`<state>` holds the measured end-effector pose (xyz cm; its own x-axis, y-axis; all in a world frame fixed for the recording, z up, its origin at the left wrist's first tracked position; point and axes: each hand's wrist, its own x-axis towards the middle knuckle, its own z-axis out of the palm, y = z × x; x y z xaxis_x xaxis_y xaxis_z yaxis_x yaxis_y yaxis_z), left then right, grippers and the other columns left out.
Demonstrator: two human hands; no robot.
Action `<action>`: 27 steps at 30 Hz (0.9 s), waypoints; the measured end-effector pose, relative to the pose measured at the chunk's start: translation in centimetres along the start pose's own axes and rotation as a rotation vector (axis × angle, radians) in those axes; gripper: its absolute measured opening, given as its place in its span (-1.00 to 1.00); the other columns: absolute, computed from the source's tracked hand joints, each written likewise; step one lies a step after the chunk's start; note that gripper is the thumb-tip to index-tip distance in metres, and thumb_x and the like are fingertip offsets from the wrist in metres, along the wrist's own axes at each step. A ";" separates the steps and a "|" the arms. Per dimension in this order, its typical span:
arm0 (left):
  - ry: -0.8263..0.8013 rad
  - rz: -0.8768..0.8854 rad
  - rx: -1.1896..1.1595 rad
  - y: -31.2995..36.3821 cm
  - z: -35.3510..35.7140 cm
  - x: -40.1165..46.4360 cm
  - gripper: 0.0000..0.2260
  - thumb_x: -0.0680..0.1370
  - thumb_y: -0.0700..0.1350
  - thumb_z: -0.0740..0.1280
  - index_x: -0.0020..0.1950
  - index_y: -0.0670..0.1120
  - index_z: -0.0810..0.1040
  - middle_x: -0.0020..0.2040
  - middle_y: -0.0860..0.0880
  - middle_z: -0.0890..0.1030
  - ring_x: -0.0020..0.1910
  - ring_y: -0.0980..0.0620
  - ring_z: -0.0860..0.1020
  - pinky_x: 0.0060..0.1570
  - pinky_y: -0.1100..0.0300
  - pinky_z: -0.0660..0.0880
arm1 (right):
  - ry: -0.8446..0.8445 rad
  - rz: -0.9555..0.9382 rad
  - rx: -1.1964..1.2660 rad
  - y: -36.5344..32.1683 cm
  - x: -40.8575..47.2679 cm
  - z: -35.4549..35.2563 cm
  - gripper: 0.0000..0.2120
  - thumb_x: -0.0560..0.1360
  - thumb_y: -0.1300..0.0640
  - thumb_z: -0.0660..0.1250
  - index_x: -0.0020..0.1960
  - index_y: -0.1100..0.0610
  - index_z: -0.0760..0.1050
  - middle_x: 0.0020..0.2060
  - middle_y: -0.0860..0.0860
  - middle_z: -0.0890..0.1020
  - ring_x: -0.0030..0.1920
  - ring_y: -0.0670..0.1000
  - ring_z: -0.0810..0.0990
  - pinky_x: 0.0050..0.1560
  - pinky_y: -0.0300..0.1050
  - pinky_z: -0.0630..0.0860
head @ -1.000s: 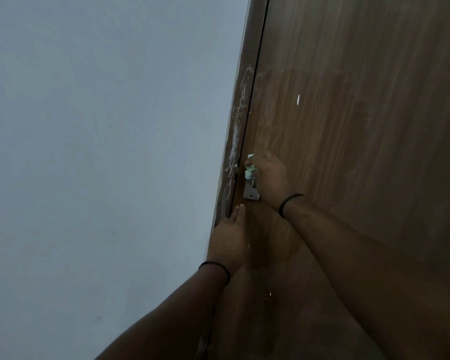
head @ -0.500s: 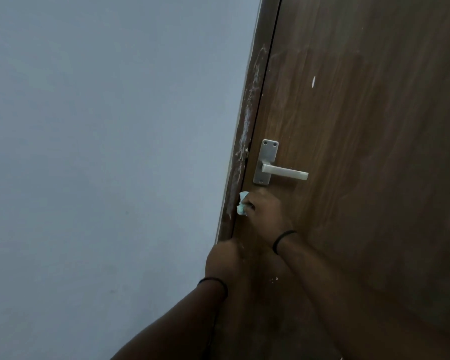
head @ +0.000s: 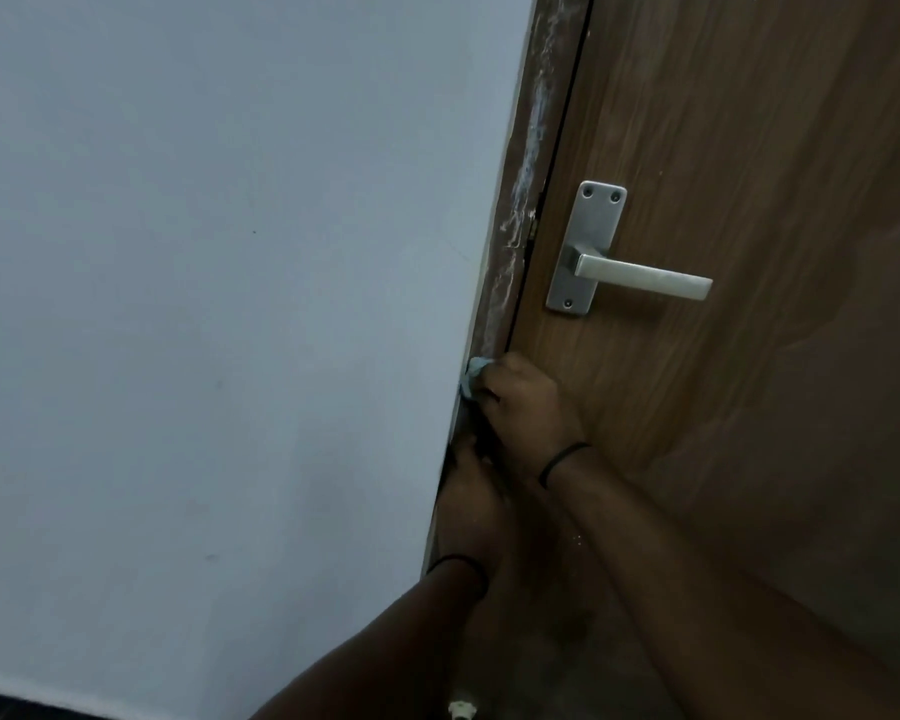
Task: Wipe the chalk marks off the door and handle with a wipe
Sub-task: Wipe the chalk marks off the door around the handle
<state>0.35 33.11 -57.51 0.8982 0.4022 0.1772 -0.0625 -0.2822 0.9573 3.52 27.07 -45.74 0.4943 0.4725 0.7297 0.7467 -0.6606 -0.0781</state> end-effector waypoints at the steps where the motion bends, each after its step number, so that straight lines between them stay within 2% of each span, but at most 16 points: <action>1: 0.074 0.057 0.001 0.3 -0.1 -0.3 -0.50 0.60 -0.02 0.31 0.50 -0.01 0.25 0.34 0.00 0.47 0.20 0.09 0.47 0.20 0.21 0.38 | 0.059 0.002 -0.003 0.2 0.7 -0.6 -0.95 0.48 0.30 0.38 -0.15 0.22 0.61 -0.15 0.12 0.60 -0.13 0.09 0.63 -0.07 -0.10 0.60; 3: 0.120 0.178 0.009 1.2 -0.4 -0.7 -0.37 0.57 0.15 0.29 0.56 0.12 0.09 0.43 0.09 0.39 0.23 0.18 0.43 0.24 0.22 0.38 | 0.201 0.000 -0.038 0.0 2.7 -1.1 -0.94 0.49 0.28 0.37 -0.12 0.21 0.62 -0.14 0.12 0.60 -0.13 0.06 0.62 -0.06 -0.16 0.59; 5: 0.032 0.231 -0.041 1.9 -0.8 -0.7 -0.20 0.48 0.39 0.15 0.60 0.09 -0.07 0.54 0.06 0.25 0.42 0.12 0.33 0.40 0.13 0.31 | 0.276 0.026 -0.059 -0.7 3.8 -1.0 -0.92 0.48 0.29 0.36 -0.14 0.21 0.63 -0.21 0.13 0.58 -0.22 0.08 0.60 -0.19 -0.15 0.56; 6: -0.008 0.215 -0.062 2.3 -0.9 -0.6 -0.14 0.45 0.45 0.08 0.61 0.04 -0.06 0.55 0.03 0.25 0.45 0.09 0.31 0.44 0.10 0.28 | 0.255 0.037 -0.080 -0.9 3.4 -0.7 -0.92 0.48 0.29 0.36 -0.15 0.21 0.63 -0.23 0.13 0.57 -0.25 0.09 0.59 -0.24 -0.15 0.56; 7: -0.041 0.206 -0.040 2.6 -1.0 -0.2 -0.18 0.47 0.42 0.05 0.60 -0.01 0.01 0.53 -0.02 0.28 0.46 0.05 0.32 0.45 0.07 0.28 | 0.186 0.044 -0.100 -1.1 2.7 -0.4 -0.91 0.49 0.28 0.36 -0.16 0.20 0.63 -0.24 0.13 0.57 -0.27 0.10 0.58 -0.26 -0.13 0.57; 9: -0.017 0.229 0.153 3.1 -1.3 0.0 -0.41 0.60 0.12 0.15 0.58 -0.05 0.12 0.49 -0.10 0.35 0.42 -0.03 0.38 0.43 0.04 0.32 | -0.010 0.061 -0.125 -1.1 1.0 -0.6 -0.89 0.52 0.22 0.34 -0.14 0.17 0.64 -0.22 0.14 0.59 -0.23 0.14 0.60 -0.23 -0.05 0.59; 11: -0.003 0.227 0.244 3.4 -1.5 -0.5 -0.40 0.60 -0.09 0.23 0.59 0.01 0.05 0.49 -0.11 0.34 0.40 -0.08 0.40 0.38 -0.01 0.37 | -0.159 0.082 -0.162 -0.8 0.8 -1.4 -0.87 0.53 0.18 0.32 -0.13 0.13 0.64 -0.17 0.11 0.61 -0.16 0.14 0.61 -0.19 -0.03 0.57; 12: -0.038 0.199 0.201 3.6 -1.8 -0.9 -0.34 0.60 -0.05 0.25 0.59 0.06 -0.05 0.47 -0.09 0.35 0.37 -0.10 0.42 0.35 -0.03 0.40 | -0.170 0.081 -0.177 -0.9 1.4 -2.0 -0.86 0.53 0.19 0.30 -0.12 0.13 0.64 -0.15 0.11 0.61 -0.13 0.13 0.61 -0.15 -0.03 0.56; 13: -0.073 0.171 0.153 3.6 -2.1 -1.3 -0.30 0.58 0.10 0.21 0.58 0.11 -0.15 0.43 -0.06 0.38 0.32 -0.12 0.47 0.30 -0.03 0.45 | -0.145 0.076 -0.175 -1.1 2.1 -2.7 -0.85 0.53 0.21 0.28 -0.10 0.14 0.63 -0.13 0.11 0.62 -0.10 0.13 0.61 -0.11 -0.02 0.56; 15: -0.075 0.154 0.129 4.1 -2.7 -1.9 -0.22 0.49 0.36 0.10 0.57 0.21 -0.23 0.32 -0.01 0.47 0.18 -0.14 0.56 0.18 -0.05 0.54 | -0.013 0.058 -0.205 -1.6 3.7 -4.0 -0.84 0.53 0.25 0.26 -0.04 0.17 0.62 -0.09 0.13 0.62 -0.11 0.14 0.62 -0.10 0.00 0.58; 17: -0.029 0.154 0.115 4.6 -3.2 -2.1 -0.18 0.38 0.53 -0.03 0.57 0.25 -0.13 0.27 -0.06 0.56 0.09 -0.15 0.60 0.12 -0.09 0.57 | 0.138 0.073 -0.269 -2.1 5.6 -5.4 -0.85 0.51 0.28 0.26 -0.02 0.16 0.59 -0.10 0.12 0.60 -0.16 0.15 0.61 -0.22 -0.02 0.59; 20: -0.043 0.043 -0.037 4.8 -3.5 -2.0 0.12 0.10 0.70 -0.26 0.53 0.17 0.21 0.13 -0.09 0.64 0.01 -0.13 0.62 0.10 -0.11 0.57 | 0.219 0.119 -0.286 -2.7 6.8 -6.0 -0.85 0.46 0.32 0.29 -0.04 0.16 0.59 -0.13 0.12 0.60 -0.20 0.17 0.61 -0.28 -0.07 0.55; 22: -0.078 -0.034 -0.047 5.1 -3.5 -2.0 0.10 0.16 0.69 -0.18 0.50 0.08 0.30 0.16 -0.11 0.62 0.06 -0.13 0.60 0.16 -0.07 0.54 | 0.082 0.104 -0.253 -2.4 4.9 -4.7 -0.84 0.51 0.28 0.27 0.00 0.15 0.61 -0.08 0.12 0.62 -0.11 0.14 0.62 -0.14 -0.07 0.59; 23: -0.100 -0.048 0.016 5.0 -3.5 -2.1 -0.05 0.32 0.61 -0.07 0.51 0.04 0.28 0.21 -0.11 0.60 0.10 -0.12 0.59 0.17 -0.04 0.53 | -0.047 0.109 -0.222 -2.1 3.2 -3.8 -0.82 0.55 0.24 0.24 0.02 0.12 0.62 -0.05 0.10 0.62 -0.06 0.11 0.62 -0.08 -0.09 0.57; 25: -0.095 0.010 0.225 4.3 -3.7 -2.5 -0.34 0.57 0.30 0.10 0.58 0.02 0.07 0.24 -0.11 0.58 0.09 -0.09 0.60 0.13 0.02 0.56 | -0.263 0.142 -0.227 -1.5 -0.2 -2.2 -0.79 0.58 0.20 0.22 0.03 0.05 0.62 -0.04 0.04 0.60 -0.05 0.05 0.60 -0.15 -0.20 0.45; 27: -0.141 0.048 0.292 3.4 -3.9 -3.5 -0.26 0.52 0.34 0.06 0.58 0.14 -0.21 0.22 -0.10 0.58 0.06 -0.08 0.62 0.08 0.03 0.58 | -0.352 0.166 -0.260 -1.4 -1.7 -1.4 -0.79 0.56 0.20 0.23 0.03 0.01 0.61 -0.03 0.03 0.58 -0.08 0.03 0.59 -0.21 -0.20 0.42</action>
<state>-4.70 34.18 -53.92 0.9500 0.2635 0.1676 0.0029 -0.5442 0.8390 0.98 26.34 -45.90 0.7520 0.4875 0.4437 0.5307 -0.8470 0.0312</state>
